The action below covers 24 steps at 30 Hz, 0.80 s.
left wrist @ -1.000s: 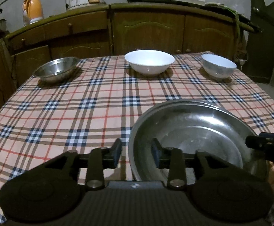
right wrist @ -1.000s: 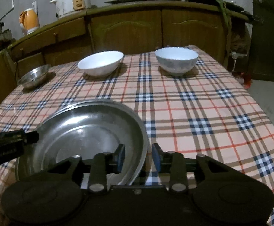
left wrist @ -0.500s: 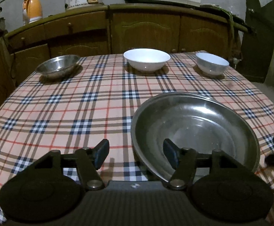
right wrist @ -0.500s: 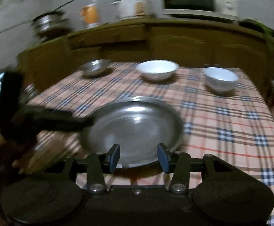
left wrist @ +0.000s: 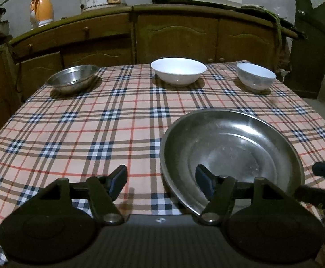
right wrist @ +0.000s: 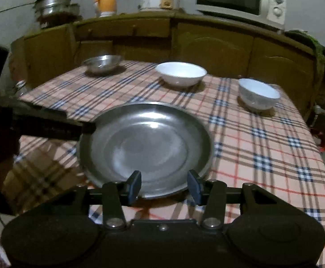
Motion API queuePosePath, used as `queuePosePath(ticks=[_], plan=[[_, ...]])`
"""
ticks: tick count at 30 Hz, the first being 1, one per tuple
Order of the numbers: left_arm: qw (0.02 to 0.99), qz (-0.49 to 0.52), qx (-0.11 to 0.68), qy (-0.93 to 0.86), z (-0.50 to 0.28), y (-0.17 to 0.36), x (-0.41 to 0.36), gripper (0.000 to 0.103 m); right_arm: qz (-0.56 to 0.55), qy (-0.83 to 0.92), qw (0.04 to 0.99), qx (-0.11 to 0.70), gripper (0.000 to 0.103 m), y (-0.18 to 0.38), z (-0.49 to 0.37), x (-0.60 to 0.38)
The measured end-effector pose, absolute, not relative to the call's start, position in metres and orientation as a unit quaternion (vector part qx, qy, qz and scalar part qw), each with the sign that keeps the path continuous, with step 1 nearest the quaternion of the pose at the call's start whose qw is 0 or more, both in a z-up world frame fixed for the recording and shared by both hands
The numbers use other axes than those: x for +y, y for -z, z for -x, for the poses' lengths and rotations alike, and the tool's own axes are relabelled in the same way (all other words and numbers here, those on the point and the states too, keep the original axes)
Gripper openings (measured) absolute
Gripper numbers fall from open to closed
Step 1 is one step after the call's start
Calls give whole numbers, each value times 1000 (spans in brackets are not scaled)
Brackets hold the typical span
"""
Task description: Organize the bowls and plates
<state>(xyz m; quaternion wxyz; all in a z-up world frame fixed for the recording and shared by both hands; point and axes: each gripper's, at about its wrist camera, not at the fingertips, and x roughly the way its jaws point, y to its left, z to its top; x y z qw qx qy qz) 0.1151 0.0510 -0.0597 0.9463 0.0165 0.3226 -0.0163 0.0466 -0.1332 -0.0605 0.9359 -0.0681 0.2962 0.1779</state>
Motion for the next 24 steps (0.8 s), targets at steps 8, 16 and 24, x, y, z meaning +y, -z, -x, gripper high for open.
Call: queuePosePath(ticks=[8, 16, 24], plan=[[941, -11, 338, 4, -137, 68, 52, 79, -48, -91, 940, 325, 75, 67, -88, -175], [926, 12, 376, 28, -163, 82, 54, 51, -145, -105, 911, 372, 74, 92, -119, -187], [926, 19, 374, 43, -163, 78, 50, 30, -145, -113, 908, 377, 23, 88, -128, -174]])
